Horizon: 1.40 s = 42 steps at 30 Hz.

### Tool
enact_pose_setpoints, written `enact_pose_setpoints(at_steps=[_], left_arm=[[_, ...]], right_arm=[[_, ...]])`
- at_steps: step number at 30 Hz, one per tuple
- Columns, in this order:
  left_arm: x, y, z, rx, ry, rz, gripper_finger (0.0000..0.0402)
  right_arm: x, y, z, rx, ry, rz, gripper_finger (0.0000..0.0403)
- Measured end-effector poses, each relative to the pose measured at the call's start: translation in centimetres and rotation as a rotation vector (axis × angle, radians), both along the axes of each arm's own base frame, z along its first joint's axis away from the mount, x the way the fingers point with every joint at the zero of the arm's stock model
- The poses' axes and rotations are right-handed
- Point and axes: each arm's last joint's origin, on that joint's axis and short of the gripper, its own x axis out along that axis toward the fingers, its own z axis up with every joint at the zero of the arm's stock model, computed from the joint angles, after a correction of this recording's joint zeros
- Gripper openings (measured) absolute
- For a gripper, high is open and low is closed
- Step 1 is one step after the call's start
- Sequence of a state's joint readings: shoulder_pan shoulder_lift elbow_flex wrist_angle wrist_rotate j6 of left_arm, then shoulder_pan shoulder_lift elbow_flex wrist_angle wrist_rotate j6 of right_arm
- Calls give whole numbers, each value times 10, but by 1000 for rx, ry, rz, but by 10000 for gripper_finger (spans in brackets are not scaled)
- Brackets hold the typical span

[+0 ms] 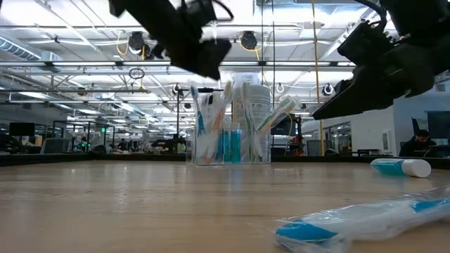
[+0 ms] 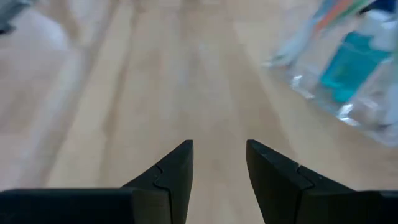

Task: Pick & Place toothbrushing station
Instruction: Put the blue mouthwash into the transparent organizer

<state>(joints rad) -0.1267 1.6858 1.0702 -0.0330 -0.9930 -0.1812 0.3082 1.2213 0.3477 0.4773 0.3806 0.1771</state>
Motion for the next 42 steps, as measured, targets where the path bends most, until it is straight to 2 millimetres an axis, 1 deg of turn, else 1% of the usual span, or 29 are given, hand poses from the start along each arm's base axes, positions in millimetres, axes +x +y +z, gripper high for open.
enact_pose_setpoints(at_steps=[2,5,7,9,11,14,21,24,30,33,37,40,42], left_arm=[[-6,-6,14,-7,-41,-18,175],[-14,-13,30,-13,-88,-43,169],[-18,-16,38,-16,-111,-54,165],[-19,-18,41,-20,-125,-61,161],[-20,-21,41,-22,-121,-74,158],[-21,-25,40,-37,-106,-112,157],[-22,-28,37,-67,-64,-166,157],[-22,-28,37,-67,-63,-168,157],[-22,-28,37,-67,-63,-169,157],[-21,-29,36,-89,-57,-204,157],[-20,-30,36,-90,-10,-282,157],[-20,-31,36,-82,0,-289,157],[-20,-30,36,-72,1,-278,157]], right_arm=[[0,2,0,44,-2,8,139],[-1,3,0,115,-9,-25,139],[-1,4,0,188,-15,-56,139],[-2,6,-1,220,-11,-63,139],[-3,7,-1,182,-13,-70,139],[-7,6,3,140,-34,-144,139],[-31,3,7,190,11,-323,139],[-41,2,7,249,15,-413,139],[-49,-1,2,322,46,-509,139],[-52,-2,-2,344,91,-520,139],[-56,-4,-1,335,159,-469,139],[-58,-8,4,380,164,-451,139],[-61,-11,8,400,200,-425,139]])
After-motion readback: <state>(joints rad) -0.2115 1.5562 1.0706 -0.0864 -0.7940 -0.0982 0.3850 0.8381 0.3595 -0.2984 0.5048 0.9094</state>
